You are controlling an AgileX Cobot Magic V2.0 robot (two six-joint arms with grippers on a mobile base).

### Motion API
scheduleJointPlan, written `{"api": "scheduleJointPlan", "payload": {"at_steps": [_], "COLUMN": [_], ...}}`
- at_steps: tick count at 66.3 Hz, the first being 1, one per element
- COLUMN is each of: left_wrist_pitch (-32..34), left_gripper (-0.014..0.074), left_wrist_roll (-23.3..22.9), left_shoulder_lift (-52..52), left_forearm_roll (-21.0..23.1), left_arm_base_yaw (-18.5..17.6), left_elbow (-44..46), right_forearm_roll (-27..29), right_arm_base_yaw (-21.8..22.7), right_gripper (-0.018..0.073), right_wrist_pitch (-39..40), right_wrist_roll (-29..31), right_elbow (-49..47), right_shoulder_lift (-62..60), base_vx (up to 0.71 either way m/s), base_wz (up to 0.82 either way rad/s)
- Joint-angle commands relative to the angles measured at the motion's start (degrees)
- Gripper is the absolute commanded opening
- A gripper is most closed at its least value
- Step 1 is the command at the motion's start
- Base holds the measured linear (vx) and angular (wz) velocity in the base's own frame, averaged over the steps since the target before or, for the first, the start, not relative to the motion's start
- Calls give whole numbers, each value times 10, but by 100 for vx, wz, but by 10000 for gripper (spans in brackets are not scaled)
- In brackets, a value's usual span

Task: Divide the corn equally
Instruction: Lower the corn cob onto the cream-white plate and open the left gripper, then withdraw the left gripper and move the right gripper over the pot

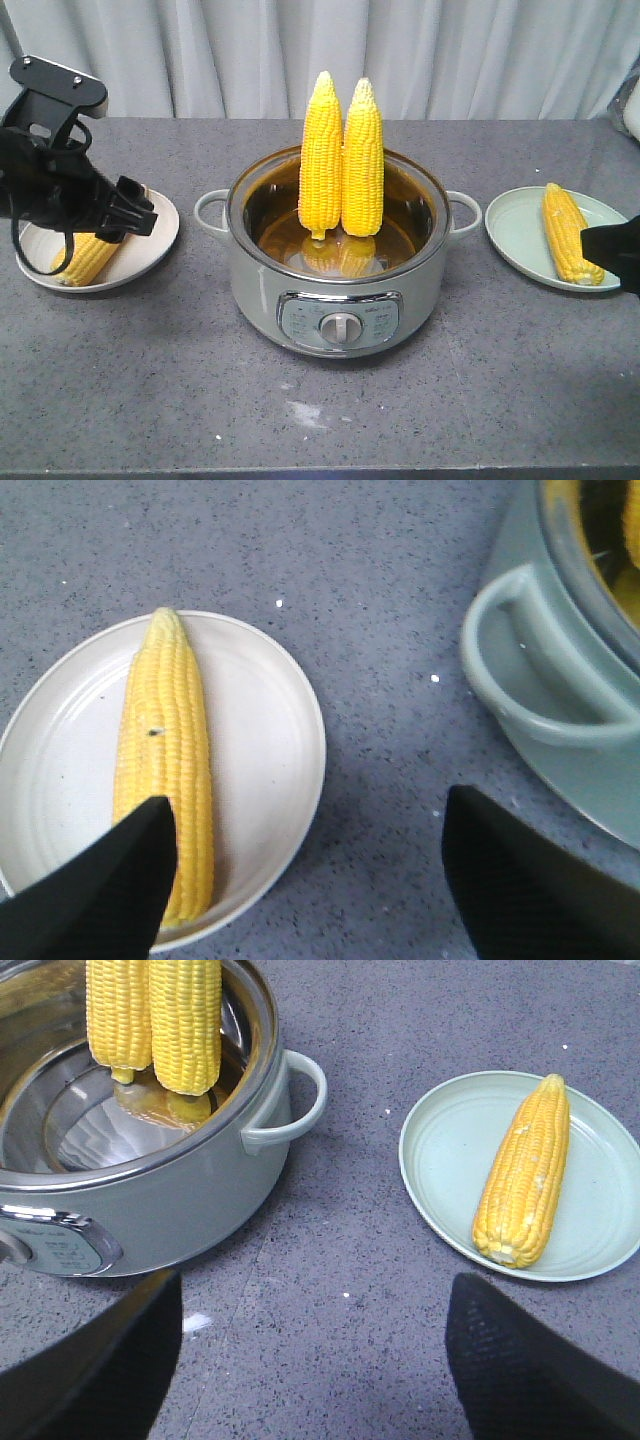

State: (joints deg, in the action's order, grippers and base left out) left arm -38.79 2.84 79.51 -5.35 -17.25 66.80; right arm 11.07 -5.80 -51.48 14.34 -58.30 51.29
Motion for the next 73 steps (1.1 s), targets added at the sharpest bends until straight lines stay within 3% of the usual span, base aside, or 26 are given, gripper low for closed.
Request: {"api": "scheduleJointPlan", "payload": {"at_steps": [1,25,64,73], "left_wrist_pitch": [38,47,42,42], "left_gripper": [493,463,463,463], "left_wrist_roll": [2,0,0,0], "left_shoulder_lift": [-53,-181,-199,-199], "left_forearm_roll": [1,28,36,36], "left_arm_base_yaw": [-13,-21,-21,-21], "left_elbow": [-18,-128,-134,-134], "right_forearm_roll": [3,3,4,48], "right_arm_base_yaw": [0,0,0,0], "right_gripper": [524,524,524,524], "right_wrist_pitch": [36,36,53,73], "right_wrist_roll": [1,1,5,12], "right_elbow": [-15,-15,-15,-21], "right_shoulder_lift": [-3,-3,-1,16], "base_vx": [0,0,0,0], "base_wz": [0,0,0,0]}}
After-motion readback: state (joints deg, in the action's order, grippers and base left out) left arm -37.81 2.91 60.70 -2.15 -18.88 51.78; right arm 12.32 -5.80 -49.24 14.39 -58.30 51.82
